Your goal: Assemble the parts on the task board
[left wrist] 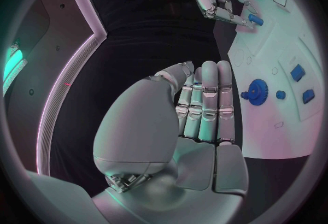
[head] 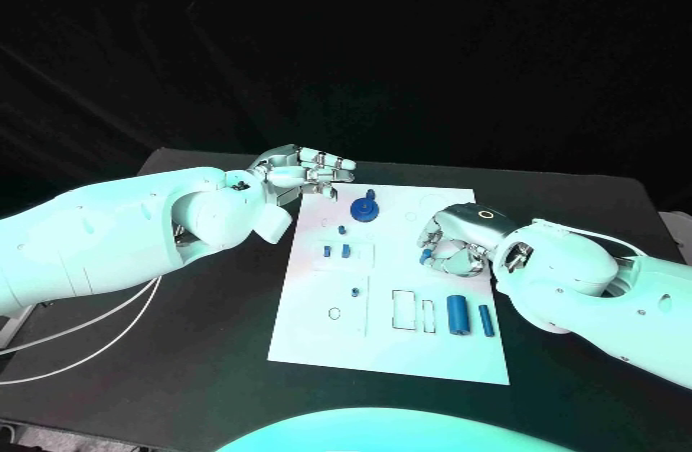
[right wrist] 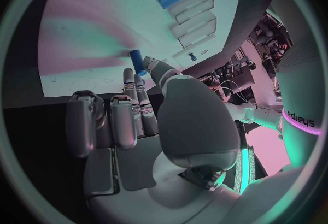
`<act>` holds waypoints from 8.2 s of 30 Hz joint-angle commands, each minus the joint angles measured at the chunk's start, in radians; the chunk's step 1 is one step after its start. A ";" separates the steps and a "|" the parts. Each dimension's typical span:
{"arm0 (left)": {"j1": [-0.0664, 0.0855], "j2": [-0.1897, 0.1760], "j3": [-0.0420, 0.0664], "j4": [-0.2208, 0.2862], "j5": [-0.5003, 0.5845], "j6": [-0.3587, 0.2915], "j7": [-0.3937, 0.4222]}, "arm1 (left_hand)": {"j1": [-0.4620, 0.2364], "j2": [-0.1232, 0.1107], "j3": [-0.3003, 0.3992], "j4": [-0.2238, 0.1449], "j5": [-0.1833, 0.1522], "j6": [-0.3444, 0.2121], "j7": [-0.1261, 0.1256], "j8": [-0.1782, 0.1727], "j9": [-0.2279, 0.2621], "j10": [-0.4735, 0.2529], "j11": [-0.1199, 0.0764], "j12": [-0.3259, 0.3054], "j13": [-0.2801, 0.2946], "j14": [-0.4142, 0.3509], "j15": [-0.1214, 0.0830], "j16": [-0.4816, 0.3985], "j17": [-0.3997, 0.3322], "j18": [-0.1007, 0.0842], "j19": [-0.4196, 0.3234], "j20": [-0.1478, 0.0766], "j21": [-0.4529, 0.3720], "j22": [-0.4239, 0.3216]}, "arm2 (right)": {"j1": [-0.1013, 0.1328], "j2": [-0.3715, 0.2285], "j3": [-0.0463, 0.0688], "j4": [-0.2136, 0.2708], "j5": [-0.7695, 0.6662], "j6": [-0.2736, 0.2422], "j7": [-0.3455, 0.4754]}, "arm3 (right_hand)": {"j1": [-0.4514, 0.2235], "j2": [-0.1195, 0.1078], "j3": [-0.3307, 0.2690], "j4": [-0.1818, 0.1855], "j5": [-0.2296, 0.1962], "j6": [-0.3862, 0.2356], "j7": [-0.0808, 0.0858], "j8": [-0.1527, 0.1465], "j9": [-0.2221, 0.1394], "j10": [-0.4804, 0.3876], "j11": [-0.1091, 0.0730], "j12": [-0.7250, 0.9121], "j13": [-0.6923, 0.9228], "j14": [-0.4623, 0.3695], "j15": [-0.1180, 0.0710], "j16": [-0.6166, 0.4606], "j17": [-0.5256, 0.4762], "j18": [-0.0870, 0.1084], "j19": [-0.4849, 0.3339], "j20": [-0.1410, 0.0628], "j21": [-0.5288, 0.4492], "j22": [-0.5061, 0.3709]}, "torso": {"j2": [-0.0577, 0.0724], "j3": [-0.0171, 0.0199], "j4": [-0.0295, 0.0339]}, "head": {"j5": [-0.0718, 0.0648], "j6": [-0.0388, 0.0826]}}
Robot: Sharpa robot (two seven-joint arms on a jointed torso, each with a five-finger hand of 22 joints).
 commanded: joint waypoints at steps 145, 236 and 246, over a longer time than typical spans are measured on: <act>0.000 0.025 0.000 -0.003 -0.001 0.028 -0.014 | -0.013 0.002 -0.005 -0.006 -0.004 -0.031 0.013 -0.005 -0.003 -0.024 0.009 0.009 -0.004 -0.010 0.008 -0.009 -0.002 0.004 -0.004 0.009 -0.008 -0.005 | -0.147 0.224 -0.022 0.047 -0.074 -0.065 0.014 | 0.010 0.035 0.062 -0.013 -0.014 0.019 -0.006 -0.009 0.019 0.075 -0.014 -0.004 -0.008 0.049 -0.016 0.010 -0.007 -0.010 0.024 -0.016 0.027 0.191 | -0.001 0.0001 -0.0004 | 0.078 -0.043; -0.002 -0.001 -0.001 0.000 0.002 0.022 -0.004 | -0.016 0.004 -0.006 -0.007 -0.004 -0.033 0.013 -0.004 -0.001 -0.028 0.010 0.015 -0.003 -0.011 0.009 -0.009 -0.002 0.004 -0.003 0.010 -0.011 -0.006 | -0.077 -0.343 -0.032 0.299 0.182 -0.153 -0.222 | -0.117 0.057 -0.343 0.176 0.068 -0.051 -0.071 0.271 0.219 0.347 -0.086 1.296 1.296 0.081 -0.073 0.117 0.165 -0.034 0.073 -0.067 0.134 0.237 | -0.021 -0.0129 -0.0186 | -0.157 0.005; -0.002 -0.002 -0.001 0.004 0.004 0.023 -0.004 | -0.022 0.004 -0.008 -0.004 -0.004 -0.034 0.013 -0.003 -0.001 -0.029 0.010 0.017 -0.003 -0.011 0.010 -0.008 -0.002 0.004 -0.003 0.012 -0.012 -0.007 | -0.106 -0.297 -0.033 0.282 0.168 -0.154 -0.234 | -0.129 0.045 -0.413 0.237 0.101 -0.058 -0.070 0.268 0.238 0.355 -0.085 1.309 1.316 0.082 -0.072 0.123 0.175 -0.035 0.075 -0.065 0.140 0.239 | -0.021 -0.0152 -0.0184 | -0.156 -0.003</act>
